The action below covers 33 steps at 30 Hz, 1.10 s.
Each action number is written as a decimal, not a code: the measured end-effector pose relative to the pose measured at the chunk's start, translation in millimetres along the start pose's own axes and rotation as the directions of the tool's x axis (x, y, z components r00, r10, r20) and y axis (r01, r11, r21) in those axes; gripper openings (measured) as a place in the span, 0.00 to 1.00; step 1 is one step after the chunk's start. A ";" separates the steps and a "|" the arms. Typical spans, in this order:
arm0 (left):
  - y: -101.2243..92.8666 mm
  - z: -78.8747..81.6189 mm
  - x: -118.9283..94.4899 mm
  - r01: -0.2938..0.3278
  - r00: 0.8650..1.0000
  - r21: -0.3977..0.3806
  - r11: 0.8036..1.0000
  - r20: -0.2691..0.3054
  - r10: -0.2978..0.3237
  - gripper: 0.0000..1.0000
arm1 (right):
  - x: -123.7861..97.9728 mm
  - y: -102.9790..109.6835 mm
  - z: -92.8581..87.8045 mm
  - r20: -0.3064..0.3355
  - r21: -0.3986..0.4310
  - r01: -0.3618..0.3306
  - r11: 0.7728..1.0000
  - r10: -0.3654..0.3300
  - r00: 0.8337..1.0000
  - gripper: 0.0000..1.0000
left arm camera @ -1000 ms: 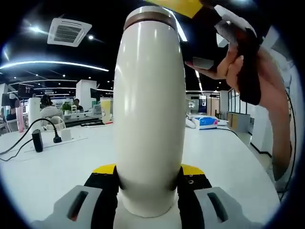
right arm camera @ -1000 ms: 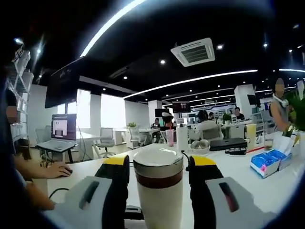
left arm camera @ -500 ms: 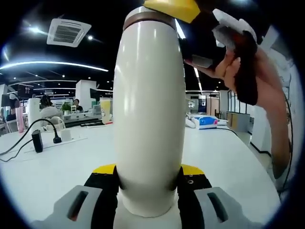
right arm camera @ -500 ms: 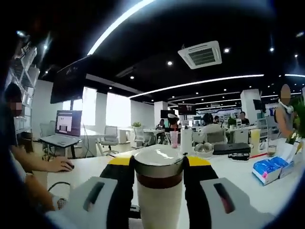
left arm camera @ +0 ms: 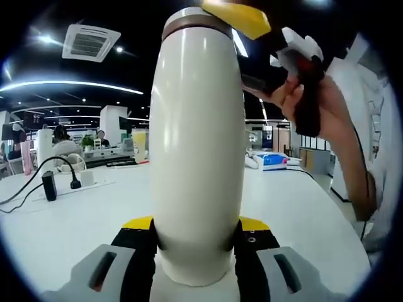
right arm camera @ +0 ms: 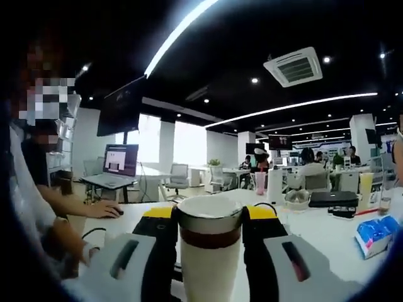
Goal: Grasp the water cup twist off the cup lid place the cup lid on the table
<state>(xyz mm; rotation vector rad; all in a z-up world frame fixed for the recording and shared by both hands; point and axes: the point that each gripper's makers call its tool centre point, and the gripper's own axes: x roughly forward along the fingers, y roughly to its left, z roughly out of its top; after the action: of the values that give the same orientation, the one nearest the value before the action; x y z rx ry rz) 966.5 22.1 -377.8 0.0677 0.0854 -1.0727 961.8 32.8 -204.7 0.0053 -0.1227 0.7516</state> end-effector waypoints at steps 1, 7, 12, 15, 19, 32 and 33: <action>0.1 0.0 0.1 0.000 1.000 0.001 1.000 0.000 0.000 0.49 | 0.3 -0.5 0.1 -0.001 0.004 -0.014 1.000 0.014 1.000 0.42; 0.6 -0.1 0.4 -0.001 1.000 -0.002 1.000 0.001 0.001 0.49 | 1.6 2.6 -1.5 -0.009 0.007 -0.074 0.997 0.074 0.997 0.42; 0.6 -0.1 0.4 -0.001 1.000 0.000 1.000 0.001 0.001 0.49 | 1.7 4.6 -2.0 -0.010 0.016 -0.122 0.992 0.122 0.992 0.42; 0.6 -0.1 0.4 -0.002 1.000 -0.001 1.000 0.001 0.002 0.49 | 2.3 4.6 -1.8 -0.013 0.020 -0.145 0.989 0.145 0.989 0.42; 0.5 -0.2 0.0 -0.002 1.000 0.001 1.000 0.000 0.002 0.49 | 2.3 6.3 -1.9 -0.018 0.021 -0.190 0.982 0.190 0.982 0.42; 0.9 -0.7 0.4 -0.004 1.000 -0.002 1.000 0.000 0.004 0.49 | 4.0 5.5 -2.1 -0.034 0.036 -0.308 0.951 0.309 0.950 0.42; 0.9 -0.8 0.7 -0.004 1.000 -0.001 1.000 -0.001 0.004 0.49 | 4.0 5.5 -2.4 -0.035 0.038 -0.317 0.948 0.319 0.947 0.42</action>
<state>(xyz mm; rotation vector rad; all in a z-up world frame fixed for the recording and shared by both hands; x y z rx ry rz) 967.5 22.0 -378.6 0.0669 0.0867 -1.0691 961.1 39.7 -206.8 0.0004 -0.0728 1.0765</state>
